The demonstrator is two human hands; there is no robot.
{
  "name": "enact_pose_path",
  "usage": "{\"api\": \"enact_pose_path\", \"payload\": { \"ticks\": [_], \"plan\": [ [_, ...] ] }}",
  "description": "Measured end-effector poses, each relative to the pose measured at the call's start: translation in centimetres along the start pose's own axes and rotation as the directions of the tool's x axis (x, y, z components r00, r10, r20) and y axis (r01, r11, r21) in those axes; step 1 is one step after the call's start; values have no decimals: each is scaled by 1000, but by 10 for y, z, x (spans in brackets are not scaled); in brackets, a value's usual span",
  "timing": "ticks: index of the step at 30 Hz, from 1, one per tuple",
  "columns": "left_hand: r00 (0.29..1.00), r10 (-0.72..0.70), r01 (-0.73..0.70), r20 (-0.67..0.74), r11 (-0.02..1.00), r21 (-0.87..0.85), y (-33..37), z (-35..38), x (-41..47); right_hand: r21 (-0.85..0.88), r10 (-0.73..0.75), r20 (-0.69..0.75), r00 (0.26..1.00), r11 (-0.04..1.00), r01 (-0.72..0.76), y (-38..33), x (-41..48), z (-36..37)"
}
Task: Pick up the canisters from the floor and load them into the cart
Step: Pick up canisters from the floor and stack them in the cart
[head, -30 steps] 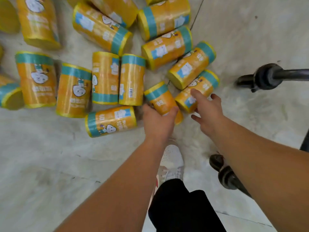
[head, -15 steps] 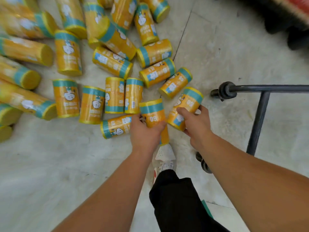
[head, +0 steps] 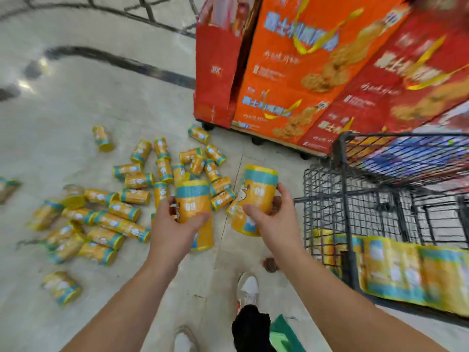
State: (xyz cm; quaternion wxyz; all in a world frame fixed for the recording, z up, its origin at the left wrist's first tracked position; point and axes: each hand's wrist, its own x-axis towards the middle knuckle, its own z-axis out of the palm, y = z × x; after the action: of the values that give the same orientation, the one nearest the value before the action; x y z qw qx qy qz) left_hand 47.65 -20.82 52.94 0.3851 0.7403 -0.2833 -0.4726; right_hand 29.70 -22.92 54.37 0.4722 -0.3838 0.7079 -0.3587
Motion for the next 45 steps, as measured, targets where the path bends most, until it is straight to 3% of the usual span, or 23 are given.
{"api": "enact_pose_path", "payload": {
  "ticks": [5, 9, 14, 18, 25, 31, 39, 45],
  "plan": [
    [988, 136, -136, 72, 991, -1, 113, 18, -66, -20, -171, -92, 981, 985, 170, -89, -51, -99],
    [960, 203, -206, 193, 979, -7, 162, 78, -117, -63, -208, -185, 960, 978, 199, -105, -60, -183],
    [931, 183, -207, 317, 977, 44, 160, 193, -174, -137, -133, -258, 957, 985, 100, -62, -49, -291],
    [918, 47, -107, 393, 986, 131, 128, 290, -213, -237, -57, -274, 960, 971, -10, -14, -37, -380],
    [933, -138, -32, 332, 888, 459, 62, 380, -244, -494, 124, -365, 923, 815, -305, 55, -32, -510],
    [939, -167, -66, 300, 769, 635, 47, 406, -242, -695, 236, -364, 901, 575, -432, 80, -19, -542],
    [935, -207, -82, 287, 663, 744, 35, 412, -234, -666, 223, -411, 884, 588, -458, 89, -9, -547],
    [918, -231, -53, 323, 736, 675, 39, 407, -240, -687, 163, -458, 874, 559, -465, 84, -11, -545]
  ]
}}
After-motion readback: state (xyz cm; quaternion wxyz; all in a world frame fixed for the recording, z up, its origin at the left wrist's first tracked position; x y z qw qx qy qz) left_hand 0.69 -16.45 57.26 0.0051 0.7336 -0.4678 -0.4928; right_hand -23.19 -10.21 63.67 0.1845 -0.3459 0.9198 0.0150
